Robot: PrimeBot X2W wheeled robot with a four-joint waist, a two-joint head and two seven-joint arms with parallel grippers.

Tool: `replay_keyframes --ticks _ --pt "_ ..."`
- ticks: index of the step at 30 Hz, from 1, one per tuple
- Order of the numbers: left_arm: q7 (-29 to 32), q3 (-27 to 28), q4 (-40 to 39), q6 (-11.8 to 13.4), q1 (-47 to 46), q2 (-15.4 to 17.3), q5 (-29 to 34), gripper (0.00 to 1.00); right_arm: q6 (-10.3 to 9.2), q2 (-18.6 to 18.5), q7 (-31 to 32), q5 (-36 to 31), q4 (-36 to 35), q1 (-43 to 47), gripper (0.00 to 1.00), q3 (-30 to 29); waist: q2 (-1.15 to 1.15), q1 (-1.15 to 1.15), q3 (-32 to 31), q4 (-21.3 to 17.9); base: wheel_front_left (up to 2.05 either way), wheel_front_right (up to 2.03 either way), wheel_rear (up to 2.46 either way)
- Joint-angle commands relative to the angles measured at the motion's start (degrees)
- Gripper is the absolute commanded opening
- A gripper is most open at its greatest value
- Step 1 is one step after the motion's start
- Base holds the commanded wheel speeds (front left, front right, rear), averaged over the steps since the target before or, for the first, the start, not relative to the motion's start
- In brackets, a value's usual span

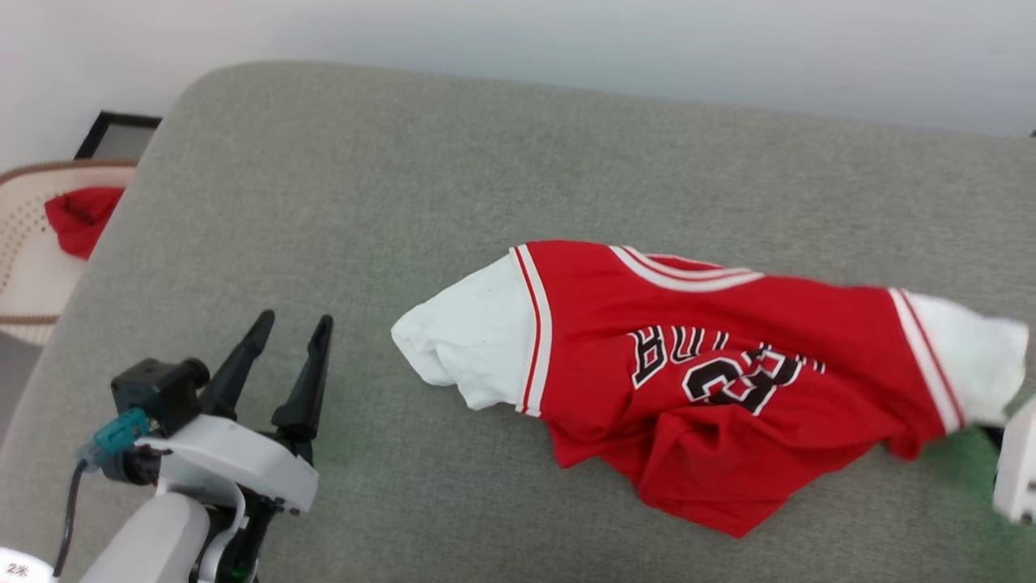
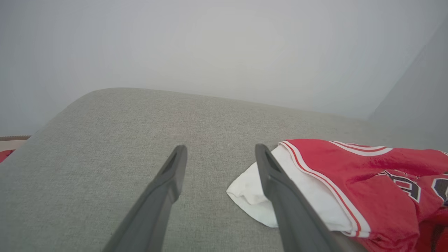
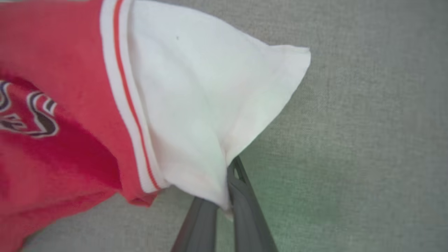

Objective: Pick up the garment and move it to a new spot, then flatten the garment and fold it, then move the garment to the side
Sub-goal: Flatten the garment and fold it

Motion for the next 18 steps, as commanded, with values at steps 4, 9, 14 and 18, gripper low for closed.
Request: replay_keyframes --ticks 4,9,14,18 --pt "0.3 0.0 -0.3 0.5 1.5 0.5 -0.6 1.0 0.0 2.3 1.0 0.7 -3.6 7.0 0.0 -2.3 0.0 0.0 -2.2 -1.7 0.0 0.0 0.0" --pt "1.1 -0.3 -0.3 0.7 2.3 0.7 -1.0 1.0 0.0 4.7 0.3 0.0 -5.3 11.6 0.0 -4.2 0.0 0.0 -3.3 -2.7 0.0 0.0 0.0" --pt "1.5 -0.6 -0.1 0.6 2.7 0.9 -1.2 1.0 0.0 5.4 -1.7 -1.3 -4.4 11.5 1.0 -4.6 0.0 0.0 -3.9 -3.7 0.0 0.0 0.0" --pt "2.1 -1.0 0.2 0.6 2.8 1.4 -1.1 1.0 0.0 5.5 -2.2 -1.6 -4.7 10.9 1.0 -3.6 0.0 0.0 -4.7 -4.9 0.0 0.0 0.0"
